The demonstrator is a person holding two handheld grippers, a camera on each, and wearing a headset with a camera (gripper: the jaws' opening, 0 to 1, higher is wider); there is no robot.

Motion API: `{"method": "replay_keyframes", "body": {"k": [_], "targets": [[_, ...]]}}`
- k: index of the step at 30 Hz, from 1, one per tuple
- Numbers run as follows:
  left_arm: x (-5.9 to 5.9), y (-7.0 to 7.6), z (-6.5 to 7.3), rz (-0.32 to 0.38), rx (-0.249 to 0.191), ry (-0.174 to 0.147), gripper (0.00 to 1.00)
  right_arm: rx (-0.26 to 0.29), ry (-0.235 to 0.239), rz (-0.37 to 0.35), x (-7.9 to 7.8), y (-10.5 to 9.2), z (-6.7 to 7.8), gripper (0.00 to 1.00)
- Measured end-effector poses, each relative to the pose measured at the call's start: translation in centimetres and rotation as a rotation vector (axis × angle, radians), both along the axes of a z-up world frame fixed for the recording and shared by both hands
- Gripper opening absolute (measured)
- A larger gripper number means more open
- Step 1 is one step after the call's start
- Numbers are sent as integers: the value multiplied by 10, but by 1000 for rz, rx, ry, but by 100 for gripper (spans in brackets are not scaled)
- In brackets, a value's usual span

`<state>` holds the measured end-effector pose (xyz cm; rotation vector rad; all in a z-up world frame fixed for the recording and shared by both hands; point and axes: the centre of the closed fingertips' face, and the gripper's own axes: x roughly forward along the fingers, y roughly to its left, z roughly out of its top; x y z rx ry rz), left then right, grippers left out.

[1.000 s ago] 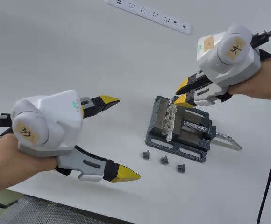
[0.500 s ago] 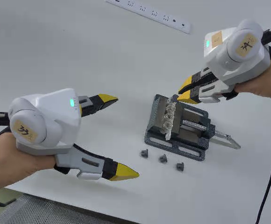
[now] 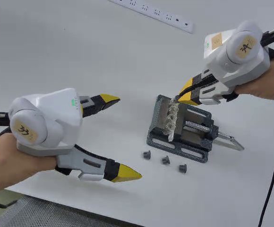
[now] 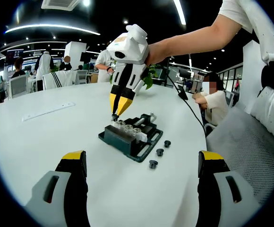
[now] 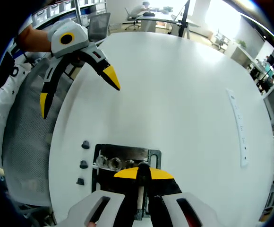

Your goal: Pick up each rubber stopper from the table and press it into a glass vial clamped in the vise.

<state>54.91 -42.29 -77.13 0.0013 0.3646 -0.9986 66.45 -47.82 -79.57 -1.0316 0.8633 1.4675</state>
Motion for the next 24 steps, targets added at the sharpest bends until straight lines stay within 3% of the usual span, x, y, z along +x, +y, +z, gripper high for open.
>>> {"method": "replay_keyframes", "body": {"k": [16, 24], "targets": [[0, 1, -1, 7, -8, 1, 98, -37, -43, 58, 1, 0, 0, 1], [3, 1, 1, 10, -14, -2, 98, -61, -24, 56, 1, 1, 0, 0]]}}
